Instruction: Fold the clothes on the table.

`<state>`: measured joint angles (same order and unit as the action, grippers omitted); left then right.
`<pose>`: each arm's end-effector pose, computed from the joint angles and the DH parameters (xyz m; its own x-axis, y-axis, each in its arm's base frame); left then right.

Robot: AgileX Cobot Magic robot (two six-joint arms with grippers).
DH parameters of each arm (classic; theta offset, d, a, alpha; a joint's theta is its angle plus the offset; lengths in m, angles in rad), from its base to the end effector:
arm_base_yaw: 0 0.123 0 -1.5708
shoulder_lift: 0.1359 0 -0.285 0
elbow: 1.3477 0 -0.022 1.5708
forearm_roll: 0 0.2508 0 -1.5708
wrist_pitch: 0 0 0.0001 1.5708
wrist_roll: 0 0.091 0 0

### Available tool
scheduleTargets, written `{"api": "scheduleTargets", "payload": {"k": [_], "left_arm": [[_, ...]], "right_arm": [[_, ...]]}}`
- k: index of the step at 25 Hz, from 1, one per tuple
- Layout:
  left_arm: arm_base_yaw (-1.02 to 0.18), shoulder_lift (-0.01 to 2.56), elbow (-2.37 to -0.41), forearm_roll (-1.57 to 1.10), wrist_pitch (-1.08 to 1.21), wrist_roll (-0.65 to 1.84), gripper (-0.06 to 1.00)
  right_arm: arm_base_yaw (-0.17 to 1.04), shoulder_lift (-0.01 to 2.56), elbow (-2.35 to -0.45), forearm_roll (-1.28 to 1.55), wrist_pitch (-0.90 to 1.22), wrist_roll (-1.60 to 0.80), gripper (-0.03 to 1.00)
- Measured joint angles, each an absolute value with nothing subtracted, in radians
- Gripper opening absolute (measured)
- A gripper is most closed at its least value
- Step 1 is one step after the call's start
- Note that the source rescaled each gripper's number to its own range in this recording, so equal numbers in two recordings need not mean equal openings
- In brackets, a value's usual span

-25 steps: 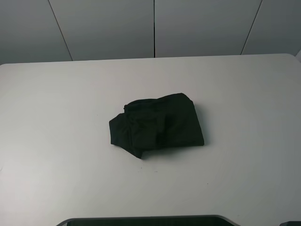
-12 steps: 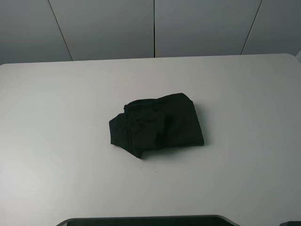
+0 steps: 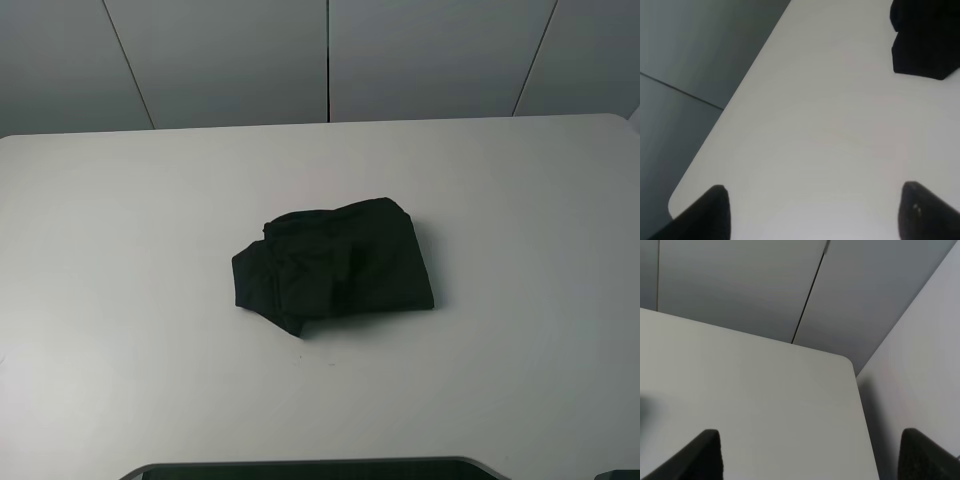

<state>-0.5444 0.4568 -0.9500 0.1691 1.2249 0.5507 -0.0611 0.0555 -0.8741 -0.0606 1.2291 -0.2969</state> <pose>0.0359 -0.0049 0.3844 -0.1889 0.7742 -0.6041 0.6224 0.5702 0.5361 -0.0564 -0.0018 0.3592 -0.3366 -0.2914 -0.8954 0.0105 0.9497 -0.3130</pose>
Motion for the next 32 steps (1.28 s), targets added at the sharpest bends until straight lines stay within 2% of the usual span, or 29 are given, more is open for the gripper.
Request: {"api": "scheduleTargets", "payload": {"k": [2,4,9,11,20,32], "left_arm": [[-0.544,0.457,-0.95,0.187,1.225,0.553,0.77],[-0.544,0.457,-0.948,0.166,1.225,0.535,0.78],[-0.544,0.445,-0.823,0.045,1.223,0.426,0.94],[-0.544,0.434,-0.741,0.034,1.223,0.399,0.97],[-0.544,0.425,-0.545,0.0,1.226,0.28,0.97],[-0.544,0.425,-0.531,0.0,1.229,0.268,0.98]], "right_arm": [[-0.061,0.056,-0.874,-0.059,1.229,-0.297,0.84],[-0.061,0.056,-0.874,-0.057,1.229,-0.297,0.84],[-0.061,0.056,-0.87,-0.028,1.229,-0.297,0.84],[-0.061,0.056,-0.854,0.0,1.229,-0.297,0.84],[-0.061,0.056,-0.692,0.068,1.228,-0.297,0.84],[-0.061,0.003,-0.551,0.122,1.231,-0.297,0.84]]}}
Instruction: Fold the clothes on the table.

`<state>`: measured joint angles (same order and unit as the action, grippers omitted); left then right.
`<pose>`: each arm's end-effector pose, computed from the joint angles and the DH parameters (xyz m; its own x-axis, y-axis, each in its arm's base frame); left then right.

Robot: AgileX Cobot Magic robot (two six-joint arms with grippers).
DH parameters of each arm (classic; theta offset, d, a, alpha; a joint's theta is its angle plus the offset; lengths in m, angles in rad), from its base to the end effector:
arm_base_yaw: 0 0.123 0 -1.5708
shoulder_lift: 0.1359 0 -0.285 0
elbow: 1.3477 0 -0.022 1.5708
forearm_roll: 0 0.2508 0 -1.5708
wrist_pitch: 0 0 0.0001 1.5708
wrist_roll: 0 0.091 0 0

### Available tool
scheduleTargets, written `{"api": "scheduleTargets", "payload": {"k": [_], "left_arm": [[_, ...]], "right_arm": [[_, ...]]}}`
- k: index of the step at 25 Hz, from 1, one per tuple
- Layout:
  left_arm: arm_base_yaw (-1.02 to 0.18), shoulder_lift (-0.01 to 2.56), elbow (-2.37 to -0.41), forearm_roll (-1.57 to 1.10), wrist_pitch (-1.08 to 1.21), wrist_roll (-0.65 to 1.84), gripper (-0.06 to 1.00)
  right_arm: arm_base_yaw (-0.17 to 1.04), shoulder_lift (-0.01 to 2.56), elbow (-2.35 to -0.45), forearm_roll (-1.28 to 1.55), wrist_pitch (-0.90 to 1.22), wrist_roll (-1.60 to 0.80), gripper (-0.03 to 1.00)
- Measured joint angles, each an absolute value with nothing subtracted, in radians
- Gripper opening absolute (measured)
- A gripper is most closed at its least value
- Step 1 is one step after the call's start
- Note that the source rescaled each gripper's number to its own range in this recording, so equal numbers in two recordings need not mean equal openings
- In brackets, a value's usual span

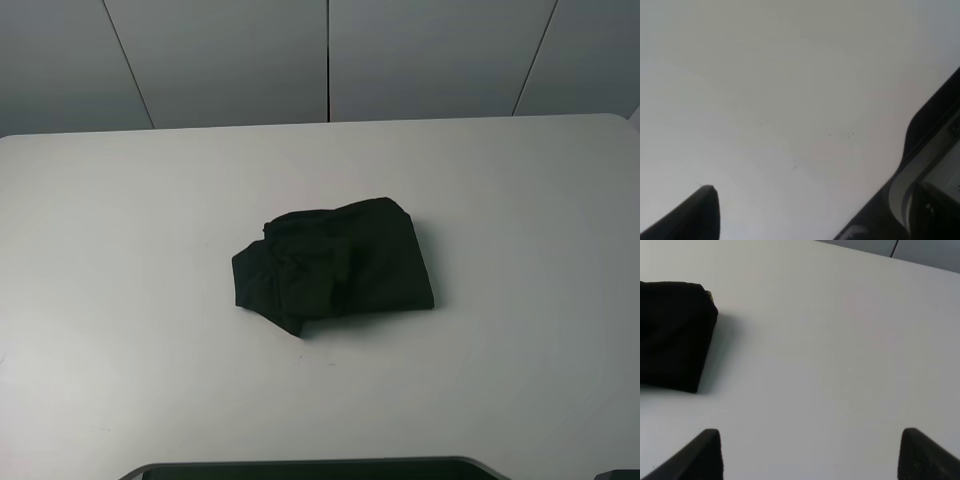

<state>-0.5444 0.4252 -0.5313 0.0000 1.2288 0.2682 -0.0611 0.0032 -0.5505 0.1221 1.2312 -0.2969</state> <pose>0.0401 -0.0243 0.2661 -0.5722 0.6562 -0.4919 0.6944 0.7068 0.1352 -0.0178 0.0116 0.2782 -0.5320 -0.2195 -0.8178 -0.1747 0.9735 -0.1476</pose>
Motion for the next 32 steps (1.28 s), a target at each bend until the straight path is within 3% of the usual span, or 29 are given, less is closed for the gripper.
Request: {"api": "scheduleTargets", "payload": {"k": [24,32], "left_arm": [[-0.544,0.41,-0.521,-0.154,1.107,0.238,0.97],[-0.544,0.222,-0.52,-0.133,1.095,0.213,0.97]], "right_arm": [[-0.061,0.003,-0.551,0.124,1.231,-0.297,0.84],[-0.061,0.003,-0.551,0.124,1.231,-0.299,0.84]]}}
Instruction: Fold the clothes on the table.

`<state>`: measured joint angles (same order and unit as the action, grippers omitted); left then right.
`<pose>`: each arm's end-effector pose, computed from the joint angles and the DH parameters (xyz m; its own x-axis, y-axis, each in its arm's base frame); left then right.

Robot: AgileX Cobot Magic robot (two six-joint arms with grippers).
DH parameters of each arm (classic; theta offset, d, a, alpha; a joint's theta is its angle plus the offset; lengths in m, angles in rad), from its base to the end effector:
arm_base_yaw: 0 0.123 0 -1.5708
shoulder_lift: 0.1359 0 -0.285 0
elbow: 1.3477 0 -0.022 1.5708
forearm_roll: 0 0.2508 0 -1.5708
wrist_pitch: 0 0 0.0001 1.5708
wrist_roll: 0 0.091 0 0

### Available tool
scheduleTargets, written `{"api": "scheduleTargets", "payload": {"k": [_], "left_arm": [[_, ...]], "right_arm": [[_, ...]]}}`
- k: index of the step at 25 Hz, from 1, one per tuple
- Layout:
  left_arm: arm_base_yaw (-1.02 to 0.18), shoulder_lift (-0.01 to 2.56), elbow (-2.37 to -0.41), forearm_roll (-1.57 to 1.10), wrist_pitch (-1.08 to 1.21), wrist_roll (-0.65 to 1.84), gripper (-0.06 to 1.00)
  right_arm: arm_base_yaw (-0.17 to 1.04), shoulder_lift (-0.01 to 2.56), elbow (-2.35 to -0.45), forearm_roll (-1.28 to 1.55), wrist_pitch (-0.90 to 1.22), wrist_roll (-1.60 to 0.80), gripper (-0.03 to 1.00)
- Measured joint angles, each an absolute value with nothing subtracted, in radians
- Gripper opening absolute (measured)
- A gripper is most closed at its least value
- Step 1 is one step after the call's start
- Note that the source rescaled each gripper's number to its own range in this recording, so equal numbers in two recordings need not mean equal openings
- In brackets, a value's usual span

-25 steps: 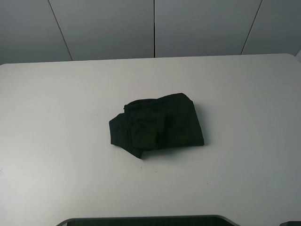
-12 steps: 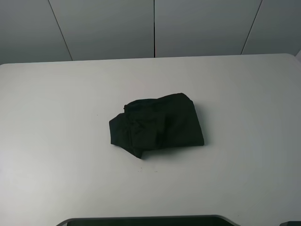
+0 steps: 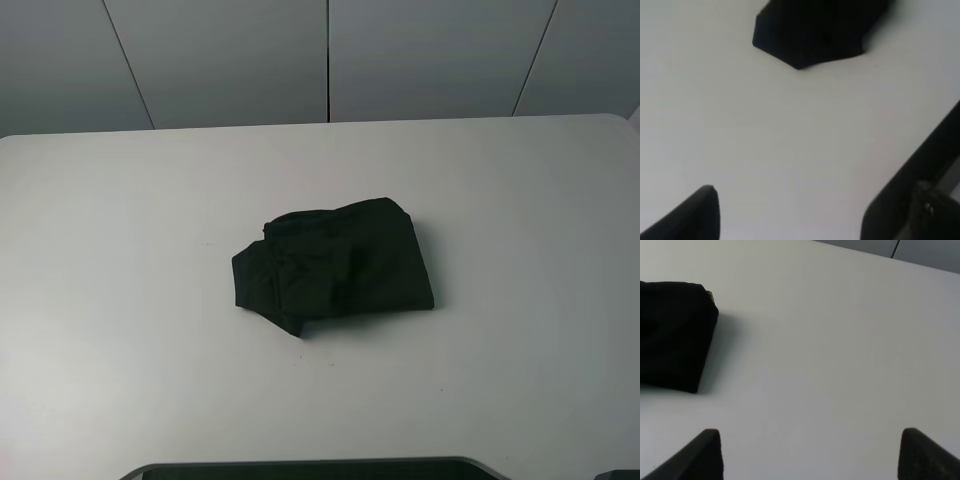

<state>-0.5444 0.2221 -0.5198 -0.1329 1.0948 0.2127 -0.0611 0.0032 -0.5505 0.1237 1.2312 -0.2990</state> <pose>0.0166 -0.0226 0.2787 -0.4596 0.4535 -0.7636 0.6680 0.7431 0.0393 -0.0178 0.0117 0.2782 -0.5314 -0.2210 -0.8178 -0.1768 0.9730 -0.1481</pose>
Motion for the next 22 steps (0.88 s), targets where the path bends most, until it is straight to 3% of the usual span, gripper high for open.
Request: {"api": "scheduleTargets", "payload": {"k": [6,12,16,18,22], "left_arm": [[-0.544,0.011,-0.52,-0.046,1.09,0.071,0.97],[-0.532,0.0,-0.517,-0.015,1.088,-0.005,0.97],[-0.457,0.0,-0.517,-0.022,1.088,0.0,0.97],[-0.393,0.0,-0.517,-0.028,1.088,0.0,0.92],[-0.22,0.0,-0.517,-0.061,1.088,0.042,0.72]], "right_arm": [[-0.061,0.003,-0.551,0.124,1.231,-0.303,0.84],[-0.061,0.003,-0.551,0.126,1.231,-0.303,0.84],[-0.061,0.003,-0.551,0.128,1.231,-0.303,0.84],[-0.061,0.003,-0.551,0.135,1.231,-0.303,0.84],[-0.061,0.003,-0.551,0.139,1.231,-0.303,0.84]]}}
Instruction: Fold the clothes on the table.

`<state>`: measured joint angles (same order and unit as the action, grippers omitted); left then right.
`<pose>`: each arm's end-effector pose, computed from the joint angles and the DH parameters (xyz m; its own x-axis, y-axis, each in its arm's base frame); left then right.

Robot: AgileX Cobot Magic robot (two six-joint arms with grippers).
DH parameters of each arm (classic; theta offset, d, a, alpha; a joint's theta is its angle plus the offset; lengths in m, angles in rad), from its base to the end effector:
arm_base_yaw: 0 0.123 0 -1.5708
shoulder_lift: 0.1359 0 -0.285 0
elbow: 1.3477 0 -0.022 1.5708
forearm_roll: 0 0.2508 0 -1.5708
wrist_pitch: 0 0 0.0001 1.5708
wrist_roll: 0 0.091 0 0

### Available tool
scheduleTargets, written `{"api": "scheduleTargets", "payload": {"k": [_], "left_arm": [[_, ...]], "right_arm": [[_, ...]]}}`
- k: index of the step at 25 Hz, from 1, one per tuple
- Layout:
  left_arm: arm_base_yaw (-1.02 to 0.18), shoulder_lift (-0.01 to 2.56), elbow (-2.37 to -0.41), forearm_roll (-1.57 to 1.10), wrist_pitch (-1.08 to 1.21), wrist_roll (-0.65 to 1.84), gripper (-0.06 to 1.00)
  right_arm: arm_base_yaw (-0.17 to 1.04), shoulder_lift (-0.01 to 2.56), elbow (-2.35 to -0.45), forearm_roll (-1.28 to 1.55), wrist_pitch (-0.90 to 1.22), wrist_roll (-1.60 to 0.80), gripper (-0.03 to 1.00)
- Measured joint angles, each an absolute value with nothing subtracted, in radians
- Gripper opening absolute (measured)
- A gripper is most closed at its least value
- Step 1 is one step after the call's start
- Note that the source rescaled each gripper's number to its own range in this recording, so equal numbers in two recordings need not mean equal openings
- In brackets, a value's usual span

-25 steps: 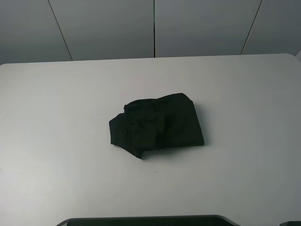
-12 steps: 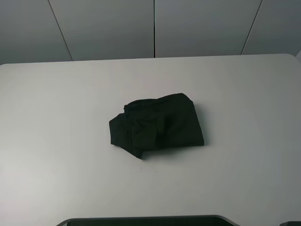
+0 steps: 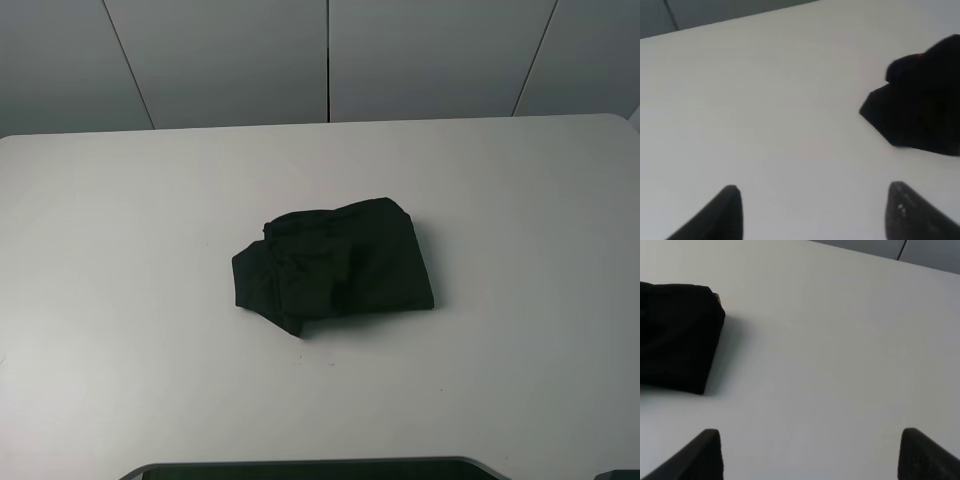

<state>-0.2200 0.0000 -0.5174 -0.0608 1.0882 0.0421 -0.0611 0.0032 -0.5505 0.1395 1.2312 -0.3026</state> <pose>-0.0090 -0.0030 0.2800 -0.4494 0.1147 -0.8859 0.2707 0.9626 -0.0127 -0.0178 0.0130 0.2784 -0.5280 -0.2191 -0.8205 -0.1877 0.9724 -0.1388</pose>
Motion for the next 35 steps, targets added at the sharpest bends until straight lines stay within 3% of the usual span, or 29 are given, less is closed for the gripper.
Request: {"api": "scheduleTargets", "payload": {"k": [4,12,18,35], "left_arm": [[-0.107,0.0,-0.517,-0.111,1.088,0.1,0.73],[-0.081,0.0,-0.517,-0.083,1.088,0.066,0.99],[-0.081,0.0,-0.517,-0.073,1.088,0.054,1.0],[-0.081,0.0,-0.517,-0.066,1.088,0.054,1.0]], "right_arm": [[-0.061,0.003,-0.551,0.139,1.231,-0.303,0.84],[-0.061,0.003,-0.551,0.103,1.231,-0.286,0.85],[-0.061,0.003,-0.519,0.15,1.132,-0.241,0.92],[-0.061,0.003,-0.514,0.132,1.107,-0.221,0.92]]}}
